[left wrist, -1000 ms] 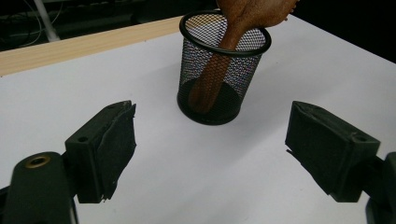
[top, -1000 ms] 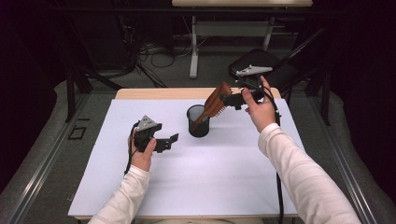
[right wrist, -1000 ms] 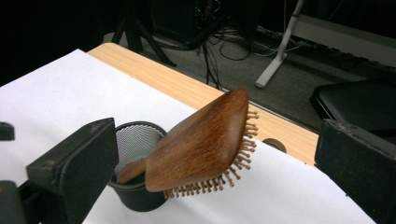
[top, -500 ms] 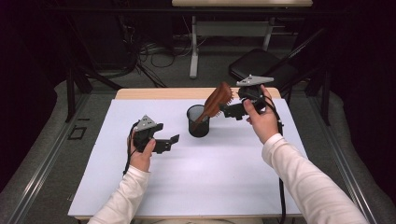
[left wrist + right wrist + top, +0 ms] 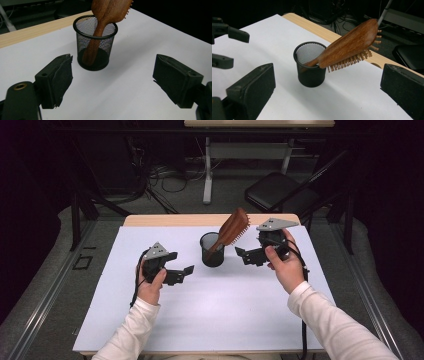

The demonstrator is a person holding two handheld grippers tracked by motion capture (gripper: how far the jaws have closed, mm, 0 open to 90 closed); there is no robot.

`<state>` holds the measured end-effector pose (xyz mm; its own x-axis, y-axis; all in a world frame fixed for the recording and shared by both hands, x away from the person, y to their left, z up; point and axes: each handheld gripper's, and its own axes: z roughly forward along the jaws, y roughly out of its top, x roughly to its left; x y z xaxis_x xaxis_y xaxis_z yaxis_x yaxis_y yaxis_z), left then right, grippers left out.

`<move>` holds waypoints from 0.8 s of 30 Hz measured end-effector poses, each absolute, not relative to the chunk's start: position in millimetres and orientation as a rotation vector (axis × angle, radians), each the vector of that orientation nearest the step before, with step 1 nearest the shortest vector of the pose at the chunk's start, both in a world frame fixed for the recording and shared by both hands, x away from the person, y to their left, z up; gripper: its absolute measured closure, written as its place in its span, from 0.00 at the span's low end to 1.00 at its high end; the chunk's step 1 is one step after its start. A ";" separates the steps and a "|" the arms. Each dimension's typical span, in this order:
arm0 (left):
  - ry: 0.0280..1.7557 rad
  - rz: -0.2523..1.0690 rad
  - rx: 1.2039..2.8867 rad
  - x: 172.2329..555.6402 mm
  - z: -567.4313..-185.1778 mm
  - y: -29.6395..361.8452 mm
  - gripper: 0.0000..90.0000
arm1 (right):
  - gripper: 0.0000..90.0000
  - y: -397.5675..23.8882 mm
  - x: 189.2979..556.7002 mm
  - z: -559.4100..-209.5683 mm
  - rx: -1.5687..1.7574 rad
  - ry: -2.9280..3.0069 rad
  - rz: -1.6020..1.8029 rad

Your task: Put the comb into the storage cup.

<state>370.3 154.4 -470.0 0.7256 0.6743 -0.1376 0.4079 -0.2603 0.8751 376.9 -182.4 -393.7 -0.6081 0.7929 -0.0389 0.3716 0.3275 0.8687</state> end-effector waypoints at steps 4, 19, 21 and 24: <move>0.826 0.311 1.904 367.1 -468.3 155.8 0.18 | 0.00 -185.0 368.3 -398.3 1.015 2.141 1.229; 0.797 0.350 1.944 347.9 -461.5 170.5 0.18 | 0.00 -198.8 340.8 -414.2 1.035 2.106 1.271; 0.796 0.348 1.934 344.1 -461.5 175.5 0.18 | 0.00 -201.7 337.5 -415.7 1.041 2.101 1.282; 0.796 0.360 1.927 338.8 -462.0 181.6 0.18 | 0.00 -206.6 331.6 -419.5 1.041 2.097 1.288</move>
